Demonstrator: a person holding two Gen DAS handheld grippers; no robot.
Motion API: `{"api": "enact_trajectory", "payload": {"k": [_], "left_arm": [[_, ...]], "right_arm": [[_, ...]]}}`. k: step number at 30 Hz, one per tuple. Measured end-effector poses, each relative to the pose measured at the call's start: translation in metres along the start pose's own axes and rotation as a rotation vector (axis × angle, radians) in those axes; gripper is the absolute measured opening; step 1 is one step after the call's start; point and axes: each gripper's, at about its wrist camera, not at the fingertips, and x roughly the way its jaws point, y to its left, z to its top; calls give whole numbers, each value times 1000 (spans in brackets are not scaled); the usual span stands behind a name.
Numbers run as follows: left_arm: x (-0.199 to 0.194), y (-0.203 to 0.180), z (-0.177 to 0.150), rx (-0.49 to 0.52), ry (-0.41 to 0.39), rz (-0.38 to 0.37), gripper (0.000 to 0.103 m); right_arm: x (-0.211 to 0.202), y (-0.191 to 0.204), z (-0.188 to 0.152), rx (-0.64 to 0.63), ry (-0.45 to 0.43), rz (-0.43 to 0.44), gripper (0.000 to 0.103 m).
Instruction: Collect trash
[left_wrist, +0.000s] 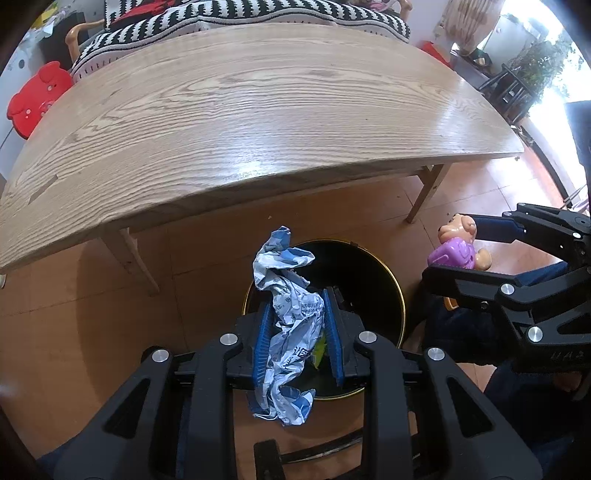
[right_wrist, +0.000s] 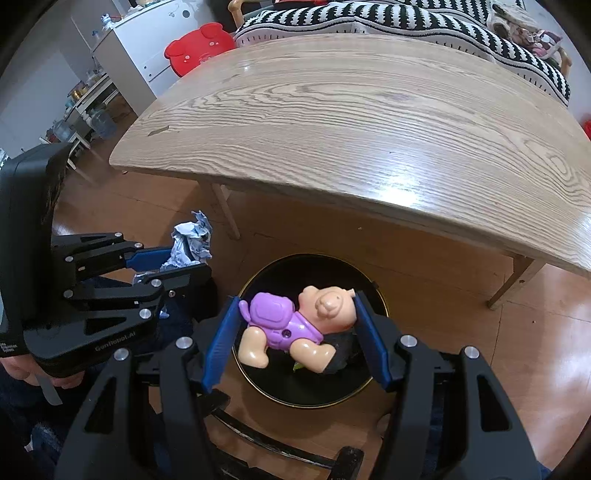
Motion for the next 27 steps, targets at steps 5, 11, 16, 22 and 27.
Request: {"api": "enact_trajectory", "payload": {"k": [5,11,16,22,27], "left_arm": [[2,0,0,-1,7,-7,32],[0,2,2,-28,-15,2,70],[1,3,3,-48,-10,-8,78],[-4,3,5,-54,-36,-10,83],[-24,0,13,-51,-110,-7,88]], "right_arm": [[-1,-2,1,12,-7,-10,65],[-6,-8,4,34,-27,-15,71],[-9,-10,5,43,-42,-23,79],[-15,-12,8,60,-72,-25,84],[-40,-10,16,44,-178,-38,89]]}}
